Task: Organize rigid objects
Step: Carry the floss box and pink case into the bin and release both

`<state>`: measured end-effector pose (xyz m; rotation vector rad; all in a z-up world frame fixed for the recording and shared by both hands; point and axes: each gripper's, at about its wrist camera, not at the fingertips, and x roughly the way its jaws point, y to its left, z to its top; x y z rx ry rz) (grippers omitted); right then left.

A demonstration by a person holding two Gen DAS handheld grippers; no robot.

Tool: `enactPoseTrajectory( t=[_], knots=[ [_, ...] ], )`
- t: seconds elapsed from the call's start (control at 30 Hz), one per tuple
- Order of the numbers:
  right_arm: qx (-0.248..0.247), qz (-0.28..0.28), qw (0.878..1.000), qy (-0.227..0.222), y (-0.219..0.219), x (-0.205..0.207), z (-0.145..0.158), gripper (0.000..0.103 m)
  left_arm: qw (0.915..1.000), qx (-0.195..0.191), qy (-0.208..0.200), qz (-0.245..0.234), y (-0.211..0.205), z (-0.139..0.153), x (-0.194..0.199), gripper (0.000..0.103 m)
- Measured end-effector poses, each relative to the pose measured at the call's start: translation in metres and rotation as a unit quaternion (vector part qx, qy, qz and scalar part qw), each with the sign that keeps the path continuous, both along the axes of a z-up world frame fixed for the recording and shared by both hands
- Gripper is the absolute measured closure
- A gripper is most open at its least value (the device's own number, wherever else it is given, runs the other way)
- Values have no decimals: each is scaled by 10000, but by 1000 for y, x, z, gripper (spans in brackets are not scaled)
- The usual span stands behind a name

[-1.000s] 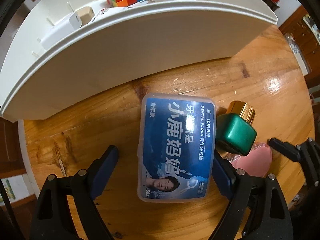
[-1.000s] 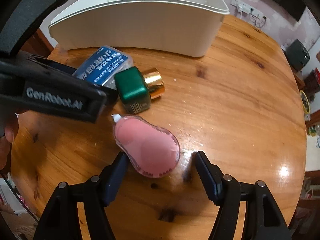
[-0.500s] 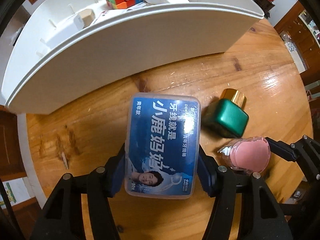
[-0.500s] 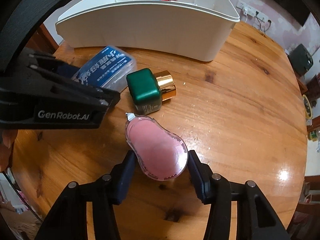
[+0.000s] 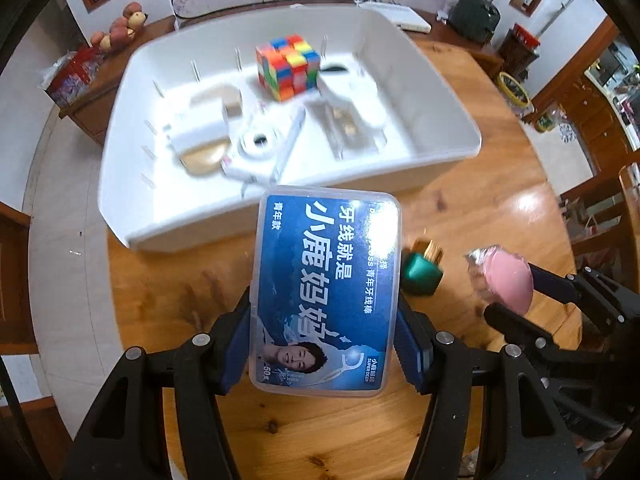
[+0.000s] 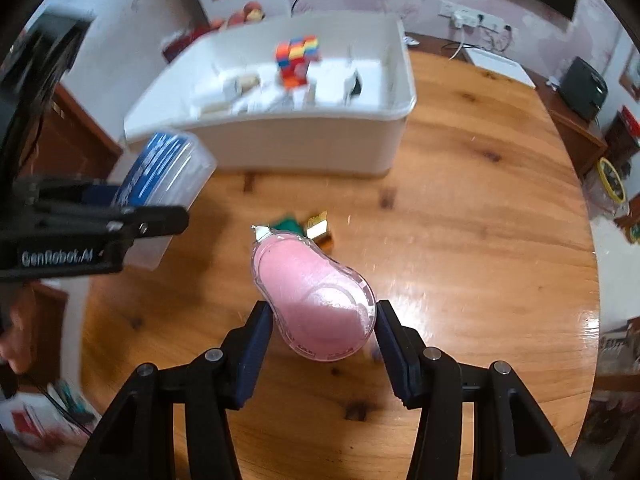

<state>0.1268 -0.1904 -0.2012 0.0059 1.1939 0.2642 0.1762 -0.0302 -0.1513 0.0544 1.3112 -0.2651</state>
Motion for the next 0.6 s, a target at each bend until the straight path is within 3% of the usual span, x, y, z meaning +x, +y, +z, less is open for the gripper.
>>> enactPoseTrajectory(
  t=[0.2,0.6],
  knots=[
    [229,-179,9993,-240,2,39,39,50,9998,-139,-106,60,11,10,32,38],
    [38,-316,9947,-976,28,126,100,50,9974,-5,-687,230,19,46,114,38]
  ],
)
